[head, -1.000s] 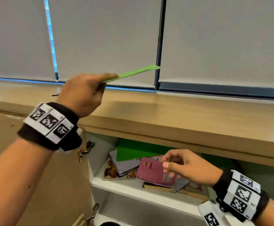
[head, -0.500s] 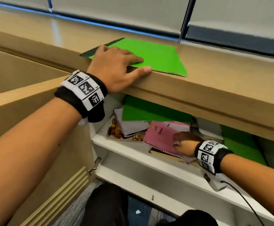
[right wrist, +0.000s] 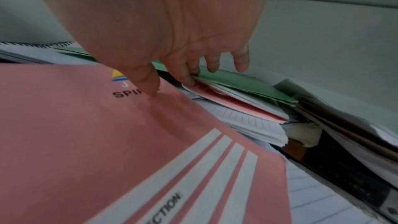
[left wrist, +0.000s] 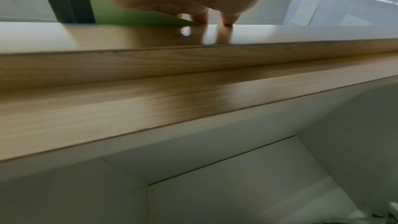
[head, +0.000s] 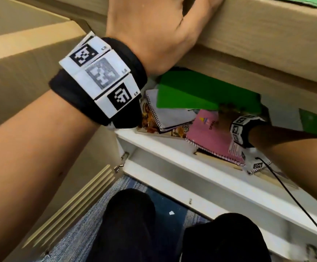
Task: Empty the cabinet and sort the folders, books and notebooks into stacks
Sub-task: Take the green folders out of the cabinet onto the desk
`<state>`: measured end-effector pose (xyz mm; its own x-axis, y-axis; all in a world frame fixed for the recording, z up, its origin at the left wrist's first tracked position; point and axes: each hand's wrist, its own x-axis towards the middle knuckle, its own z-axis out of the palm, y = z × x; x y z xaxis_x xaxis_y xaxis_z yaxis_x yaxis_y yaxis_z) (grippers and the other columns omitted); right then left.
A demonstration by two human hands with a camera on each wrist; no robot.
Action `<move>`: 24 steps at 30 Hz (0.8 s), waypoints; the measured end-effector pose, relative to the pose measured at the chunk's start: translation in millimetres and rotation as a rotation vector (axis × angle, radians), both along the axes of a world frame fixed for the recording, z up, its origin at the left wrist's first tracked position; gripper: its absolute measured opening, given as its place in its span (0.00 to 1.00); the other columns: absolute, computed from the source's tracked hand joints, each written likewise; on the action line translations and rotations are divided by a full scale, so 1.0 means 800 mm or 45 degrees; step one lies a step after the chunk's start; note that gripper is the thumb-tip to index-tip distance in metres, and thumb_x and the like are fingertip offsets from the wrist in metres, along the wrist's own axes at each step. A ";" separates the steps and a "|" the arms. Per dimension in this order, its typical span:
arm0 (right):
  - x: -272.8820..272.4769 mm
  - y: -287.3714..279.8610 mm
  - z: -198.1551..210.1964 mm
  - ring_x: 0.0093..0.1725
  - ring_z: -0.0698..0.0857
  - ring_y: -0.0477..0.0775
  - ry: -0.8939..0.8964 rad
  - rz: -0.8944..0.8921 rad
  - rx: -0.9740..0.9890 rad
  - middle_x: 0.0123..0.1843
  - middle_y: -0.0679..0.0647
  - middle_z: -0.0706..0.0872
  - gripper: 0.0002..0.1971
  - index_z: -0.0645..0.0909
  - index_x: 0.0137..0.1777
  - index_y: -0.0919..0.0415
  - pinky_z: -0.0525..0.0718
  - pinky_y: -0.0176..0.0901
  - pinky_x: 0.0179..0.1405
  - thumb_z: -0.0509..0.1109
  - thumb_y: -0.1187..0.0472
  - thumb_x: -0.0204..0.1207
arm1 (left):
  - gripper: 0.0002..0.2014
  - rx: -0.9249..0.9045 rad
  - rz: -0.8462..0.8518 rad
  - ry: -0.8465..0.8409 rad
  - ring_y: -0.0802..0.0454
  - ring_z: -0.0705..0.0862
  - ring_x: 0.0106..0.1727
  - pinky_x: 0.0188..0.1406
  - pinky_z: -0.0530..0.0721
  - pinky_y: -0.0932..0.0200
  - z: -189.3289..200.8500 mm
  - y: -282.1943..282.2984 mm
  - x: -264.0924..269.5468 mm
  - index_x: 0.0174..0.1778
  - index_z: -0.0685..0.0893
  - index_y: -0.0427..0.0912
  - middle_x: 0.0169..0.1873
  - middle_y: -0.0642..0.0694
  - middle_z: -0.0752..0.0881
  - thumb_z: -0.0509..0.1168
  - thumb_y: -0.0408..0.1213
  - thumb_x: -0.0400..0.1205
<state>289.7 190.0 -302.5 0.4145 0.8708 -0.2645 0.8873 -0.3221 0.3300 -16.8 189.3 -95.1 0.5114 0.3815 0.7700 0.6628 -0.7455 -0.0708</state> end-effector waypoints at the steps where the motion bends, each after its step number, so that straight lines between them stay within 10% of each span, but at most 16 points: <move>1: -0.001 -0.004 0.000 0.85 0.48 0.65 0.012 -0.018 0.039 0.86 0.60 0.48 0.44 0.45 0.85 0.62 0.48 0.71 0.81 0.65 0.46 0.80 | 0.23 -0.067 0.055 0.014 0.42 0.80 0.51 0.55 0.76 0.43 -0.002 0.005 0.000 0.61 0.77 0.50 0.48 0.40 0.83 0.38 0.51 0.87; 8: -0.018 -0.041 0.036 0.85 0.48 0.64 0.053 0.105 0.399 0.87 0.58 0.50 0.40 0.46 0.86 0.61 0.41 0.65 0.83 0.60 0.48 0.80 | 0.26 -0.049 -0.067 -0.314 0.50 0.81 0.53 0.54 0.70 0.52 0.008 -0.015 0.001 0.52 0.86 0.49 0.46 0.50 0.86 0.45 0.60 0.87; 16: -0.091 -0.131 0.127 0.78 0.64 0.68 -0.011 0.296 0.578 0.80 0.61 0.66 0.26 0.71 0.75 0.66 0.62 0.58 0.76 0.61 0.51 0.81 | 0.25 -0.019 -0.092 -0.253 0.41 0.61 0.80 0.75 0.59 0.42 -0.002 -0.072 -0.005 0.72 0.77 0.51 0.78 0.42 0.69 0.57 0.57 0.81; 24: -0.166 -0.266 0.191 0.63 0.80 0.66 -0.008 0.502 0.666 0.71 0.61 0.77 0.27 0.75 0.70 0.67 0.78 0.60 0.59 0.63 0.49 0.75 | 0.28 -0.164 -0.137 0.456 0.42 0.74 0.69 0.64 0.71 0.45 -0.042 -0.136 -0.027 0.72 0.74 0.51 0.66 0.45 0.78 0.66 0.53 0.75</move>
<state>156.9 -22.8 -149.4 0.0384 0.9708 0.2368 0.9703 -0.0928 0.2232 -38.3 80.7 -128.7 0.7813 0.3931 0.4848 0.5309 -0.8271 -0.1848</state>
